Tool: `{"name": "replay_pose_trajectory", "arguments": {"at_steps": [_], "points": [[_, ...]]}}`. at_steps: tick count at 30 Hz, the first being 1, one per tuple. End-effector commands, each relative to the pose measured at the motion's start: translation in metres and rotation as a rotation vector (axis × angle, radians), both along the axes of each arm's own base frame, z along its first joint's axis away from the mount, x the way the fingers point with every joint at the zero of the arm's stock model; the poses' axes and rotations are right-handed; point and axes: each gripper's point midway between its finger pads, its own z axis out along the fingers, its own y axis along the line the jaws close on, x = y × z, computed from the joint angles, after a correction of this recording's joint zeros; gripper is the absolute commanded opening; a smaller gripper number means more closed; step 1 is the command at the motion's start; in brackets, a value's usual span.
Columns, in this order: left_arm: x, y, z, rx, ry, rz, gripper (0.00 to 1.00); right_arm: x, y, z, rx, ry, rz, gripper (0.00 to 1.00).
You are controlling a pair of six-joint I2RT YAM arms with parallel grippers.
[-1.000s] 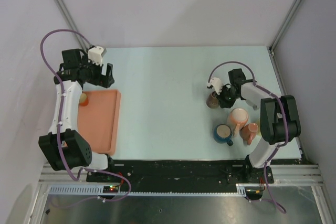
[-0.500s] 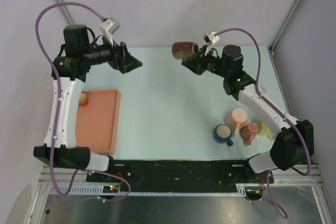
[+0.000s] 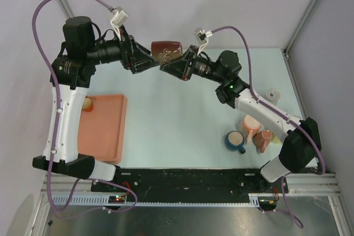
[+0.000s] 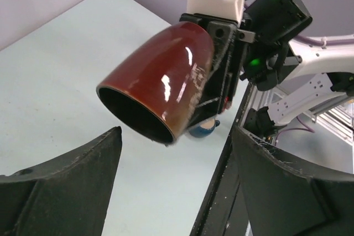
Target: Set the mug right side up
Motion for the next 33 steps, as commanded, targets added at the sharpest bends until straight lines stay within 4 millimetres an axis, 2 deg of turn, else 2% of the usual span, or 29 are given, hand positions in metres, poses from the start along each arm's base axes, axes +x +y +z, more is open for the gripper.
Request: {"name": "replay_pose_trajectory", "arguments": {"at_steps": [1, 3, 4, 5, 6, 7, 14, 16, 19, 21, 23, 24, 25, 27, 29, 30, 33], "points": [[0.0, -0.003, 0.022, -0.04, -0.015, 0.029, 0.82, -0.024, 0.005, 0.054, 0.109, -0.126, 0.067, 0.0], [0.0, -0.004, 0.028, -0.055, -0.018, 0.026, 0.76, -0.026, 0.01, 0.054, 0.107, -0.119, 0.086, 0.0], [0.019, -0.01, -0.056, -0.006, 0.233, 0.029, 0.72, -0.027, 0.013, 0.052, 0.106, -0.112, 0.096, 0.0], [0.012, -0.009, -0.011, -0.042, 0.114, 0.025, 0.64, -0.028, 0.016, 0.05, 0.104, -0.105, 0.105, 0.0], [0.005, -0.009, 0.011, -0.064, 0.061, 0.021, 0.58, -0.027, 0.019, 0.049, 0.101, -0.098, 0.11, 0.0], [0.003, -0.01, 0.021, -0.08, 0.049, 0.02, 0.53, -0.027, 0.023, 0.047, 0.097, -0.092, 0.116, 0.0], [-0.001, -0.016, 0.031, -0.145, 0.108, 0.009, 0.22, -0.017, 0.041, 0.026, 0.072, -0.031, 0.144, 0.0], [0.002, -0.016, 0.027, -0.149, 0.129, 0.017, 0.08, -0.019, 0.043, 0.024, 0.075, -0.032, 0.16, 0.0], [0.013, -0.013, 0.016, -0.146, 0.165, 0.074, 0.01, -0.02, 0.046, 0.019, 0.056, -0.037, 0.18, 0.0], [0.03, -0.002, 0.004, -0.135, 0.187, 0.168, 0.0, -0.012, 0.045, 0.005, 0.018, -0.004, 0.149, 0.23], [0.05, 0.014, -0.017, -0.109, 0.211, 0.285, 0.0, 0.001, 0.04, -0.014, -0.034, 0.05, 0.092, 0.56], [0.062, 0.027, -0.032, -0.085, 0.222, 0.347, 0.0, 0.01, 0.035, -0.028, -0.072, 0.093, 0.048, 0.78], [0.073, 0.045, -0.045, -0.058, 0.223, 0.429, 0.0, 0.016, 0.029, -0.039, -0.108, 0.11, 0.008, 0.89], [0.089, 0.08, -0.084, 0.103, 0.18, 0.565, 0.0, 0.033, 0.015, -0.071, -0.209, 0.164, -0.093, 0.97], [0.097, 0.118, -0.132, 0.332, 0.153, 0.675, 0.0, 0.047, -0.002, -0.105, -0.33, 0.207, -0.196, 0.99], [0.097, 0.136, -0.16, 0.453, 0.164, 0.713, 0.0, 0.053, -0.012, -0.124, -0.402, 0.237, -0.245, 0.99], [0.089, 0.184, -0.236, 0.774, 0.246, 0.752, 0.0, 0.062, -0.039, -0.159, -0.562, 0.248, -0.349, 0.99]]}}
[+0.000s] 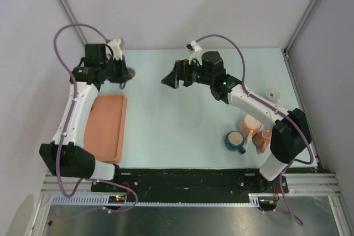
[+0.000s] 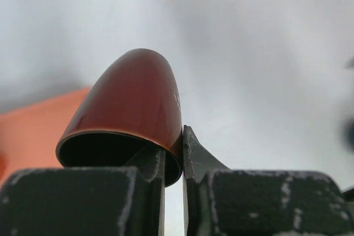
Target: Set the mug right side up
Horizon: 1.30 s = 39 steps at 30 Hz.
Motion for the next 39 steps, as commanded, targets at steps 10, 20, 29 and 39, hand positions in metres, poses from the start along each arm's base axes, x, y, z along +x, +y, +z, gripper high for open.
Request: {"name": "replay_pose_trajectory", "arguments": {"at_steps": [10, 20, 29, 39], "points": [[-0.021, 0.131, -0.189, 0.45, 0.537, 0.092, 0.0, 0.011, -0.11, -0.063, -0.426, 0.024, -0.269, 0.99], [0.018, 0.159, -0.212, 0.43, 0.57, 0.128, 0.0, 0.02, -0.156, -0.047, -0.418, 0.025, -0.387, 0.99], [0.01, 0.167, -0.213, 0.476, 0.568, 0.086, 0.47, 0.03, -0.305, -0.076, -0.635, 0.245, -0.869, 0.99], [0.016, 0.166, -0.163, 0.497, 0.429, 0.095, 0.71, -0.03, -0.376, -0.12, -0.841, 0.541, -0.981, 0.99]]}}
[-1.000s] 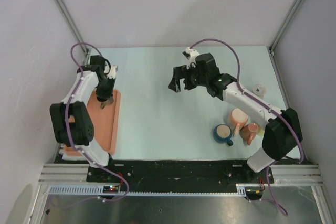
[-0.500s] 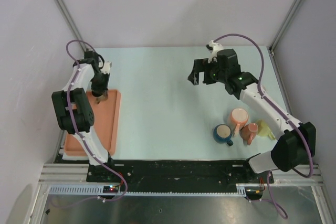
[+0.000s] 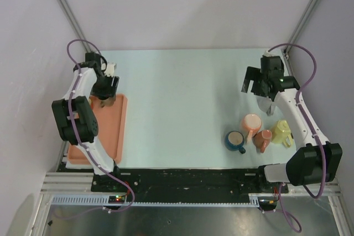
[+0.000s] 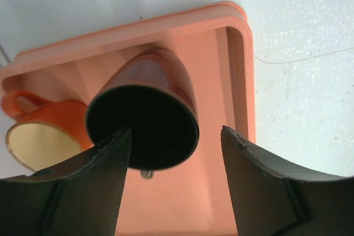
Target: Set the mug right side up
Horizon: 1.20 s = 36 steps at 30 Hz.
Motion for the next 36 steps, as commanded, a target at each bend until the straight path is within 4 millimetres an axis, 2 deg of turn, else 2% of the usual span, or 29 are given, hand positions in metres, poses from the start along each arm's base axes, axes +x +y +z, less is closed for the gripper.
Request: {"name": "replay_pose_trajectory", "arguments": {"at_steps": [1, 4, 7, 9, 14, 18, 24, 29, 32, 36], "points": [[0.006, 0.004, 0.044, 0.033, -0.121, -0.032, 0.72, -0.053, -0.015, -0.021, -0.04, 0.196, -0.097, 0.99], [0.004, 0.005, 0.053, 0.044, -0.141, -0.041, 0.73, -0.08, -0.019, -0.02, -0.049, 0.253, -0.141, 0.97], [0.004, 0.005, 0.064, 0.057, -0.169, -0.065, 0.73, -0.097, -0.014, -0.015, -0.043, 0.265, -0.145, 0.9], [0.006, 0.007, 0.071, 0.073, -0.186, -0.063, 0.73, -0.109, -0.013, -0.018, -0.037, 0.293, -0.166, 0.86], [0.008, -0.002, 0.096, 0.065, -0.248, -0.075, 0.73, -0.137, 0.003, -0.055, 0.043, 0.384, -0.187, 0.72], [0.01, -0.019, 0.106, 0.028, -0.278, -0.103, 0.73, -0.14, 0.007, -0.078, 0.067, 0.405, -0.218, 0.58], [0.012, -0.04, 0.113, 0.001, -0.295, -0.156, 0.73, -0.131, 0.017, -0.115, 0.094, 0.418, -0.238, 0.53], [0.011, -0.044, 0.121, -0.009, -0.316, -0.171, 0.73, -0.129, 0.007, -0.139, 0.022, 0.435, -0.261, 0.47], [0.009, -0.044, 0.123, -0.008, -0.322, -0.173, 0.73, -0.122, 0.009, -0.152, 0.034, 0.441, -0.249, 0.45], [0.006, -0.043, 0.123, -0.002, -0.32, -0.172, 0.73, -0.113, 0.002, -0.162, -0.009, 0.438, -0.249, 0.44]]}}
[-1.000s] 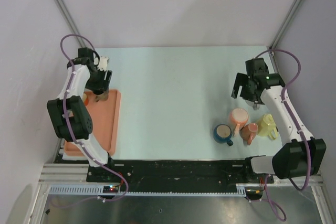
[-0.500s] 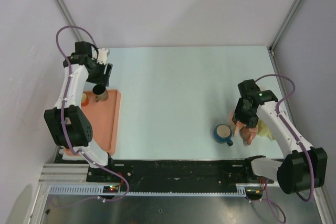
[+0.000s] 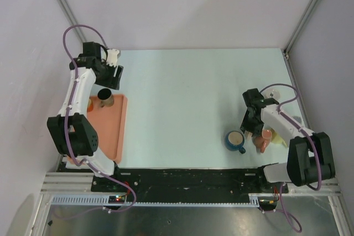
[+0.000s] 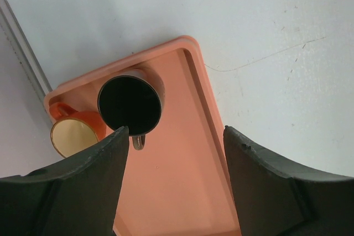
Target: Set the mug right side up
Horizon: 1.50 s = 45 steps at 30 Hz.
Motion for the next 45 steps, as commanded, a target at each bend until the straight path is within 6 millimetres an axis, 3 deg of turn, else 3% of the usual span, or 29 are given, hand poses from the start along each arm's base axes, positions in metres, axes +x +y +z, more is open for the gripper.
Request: {"name": "replay_pose_trajectory", "arguments": {"at_steps": [1, 8, 15, 18, 21, 23, 26, 29, 33, 36, 40, 45], "points": [[-0.003, -0.002, 0.033, 0.002, -0.089, -0.021, 0.73, 0.023, -0.012, -0.013, -0.068, -0.051, -0.008, 0.43], [-0.007, -0.006, 0.043, -0.007, -0.116, -0.034, 0.73, 0.033, -0.024, -0.023, -0.132, -0.048, 0.001, 0.42], [-0.009, -0.008, 0.048, -0.015, -0.129, -0.045, 0.73, 0.052, -0.027, -0.007, -0.167, -0.152, 0.019, 0.38], [-0.01, -0.008, 0.049, -0.015, -0.134, -0.048, 0.73, 0.057, -0.031, -0.006, -0.153, -0.161, 0.021, 0.27], [-0.01, -0.009, 0.051, -0.016, -0.14, -0.05, 0.73, 0.06, -0.032, -0.008, -0.138, -0.161, 0.036, 0.06], [-0.011, -0.009, 0.052, -0.018, -0.141, -0.051, 0.73, 0.062, -0.026, -0.005, -0.115, -0.173, 0.069, 0.01], [-0.015, -0.014, 0.058, -0.04, -0.152, -0.063, 0.74, 0.07, -0.001, 0.011, -0.027, -0.244, 0.16, 0.0], [-0.016, -0.023, 0.074, -0.082, -0.188, -0.072, 0.77, 0.082, 0.029, 0.057, 0.067, -0.399, 0.227, 0.0], [-0.018, -0.05, 0.112, -0.192, -0.262, -0.102, 0.86, 0.102, 0.069, 0.138, 0.223, -0.672, 0.298, 0.0], [-0.029, -0.092, 0.152, -0.362, -0.318, -0.206, 0.91, 0.108, 0.109, 0.202, 0.38, -0.839, 0.394, 0.0], [-0.052, -0.146, 0.211, -0.56, -0.382, -0.359, 0.97, 0.102, 0.167, 0.294, 0.636, -1.05, 0.525, 0.0], [-0.104, -0.205, 0.271, -0.761, -0.401, -0.612, 0.98, 0.079, 0.221, 0.379, 0.972, -1.221, 0.642, 0.0]]}}
